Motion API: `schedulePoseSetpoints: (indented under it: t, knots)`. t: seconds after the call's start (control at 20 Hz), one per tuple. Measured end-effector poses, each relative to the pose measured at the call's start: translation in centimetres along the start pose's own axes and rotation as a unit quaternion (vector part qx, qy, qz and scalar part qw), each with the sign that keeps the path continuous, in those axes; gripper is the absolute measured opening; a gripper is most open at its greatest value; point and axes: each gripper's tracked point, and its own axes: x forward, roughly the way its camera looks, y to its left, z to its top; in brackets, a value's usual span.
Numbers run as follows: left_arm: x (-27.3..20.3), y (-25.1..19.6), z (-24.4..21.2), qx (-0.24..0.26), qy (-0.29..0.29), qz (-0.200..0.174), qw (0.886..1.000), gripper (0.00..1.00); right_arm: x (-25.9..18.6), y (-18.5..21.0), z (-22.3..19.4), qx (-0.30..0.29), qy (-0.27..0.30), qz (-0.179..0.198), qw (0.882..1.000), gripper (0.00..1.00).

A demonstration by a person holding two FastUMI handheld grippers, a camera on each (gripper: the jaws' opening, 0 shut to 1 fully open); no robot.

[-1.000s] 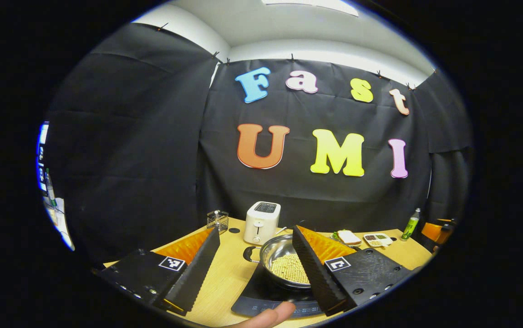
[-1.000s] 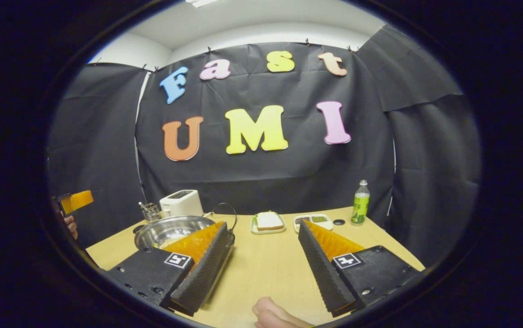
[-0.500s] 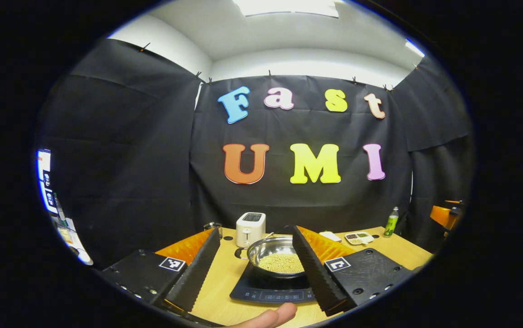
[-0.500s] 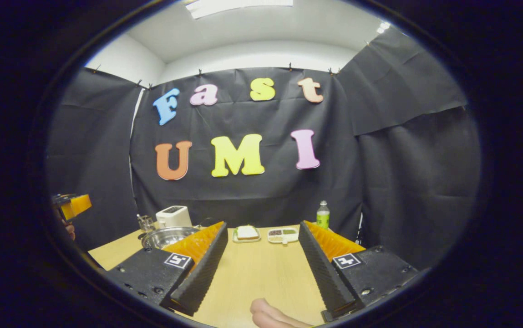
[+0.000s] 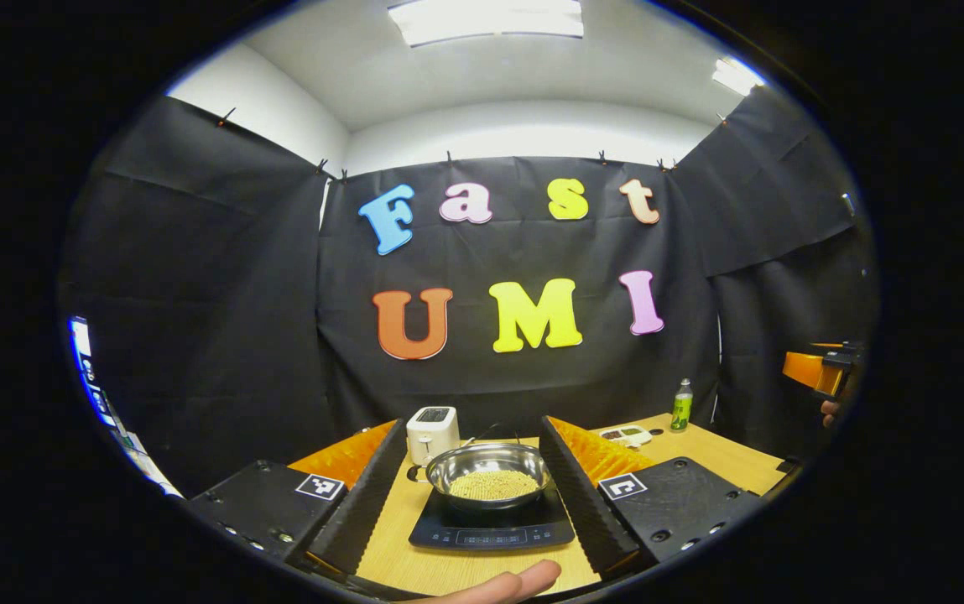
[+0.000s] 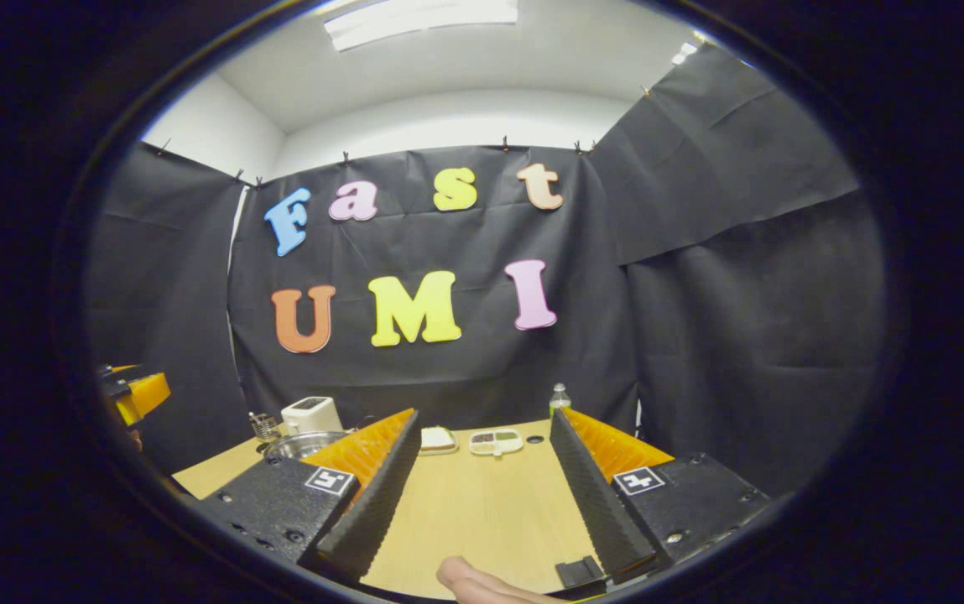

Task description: First push the handle of the pot to place it horizontally, then grasp the pot with both hands and set it on the induction cooktop.

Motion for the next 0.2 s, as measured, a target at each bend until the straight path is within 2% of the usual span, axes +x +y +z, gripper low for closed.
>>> schedulePoseSetpoints:
  t: [0.05,0.2]
  knots:
    - [-0.1,-0.5,0.4,-0.002,-0.001,-0.006,1.0,0.95,-0.4,-0.2,0.1,-0.001,0.003,-0.003,1.0,0.97]
    - [-0.6,-1.6,1.3,0.004,-0.01,-0.016,1.0,0.95,-1.4,-0.3,0.4,0.0,0.008,-0.003,1.0,0.97]
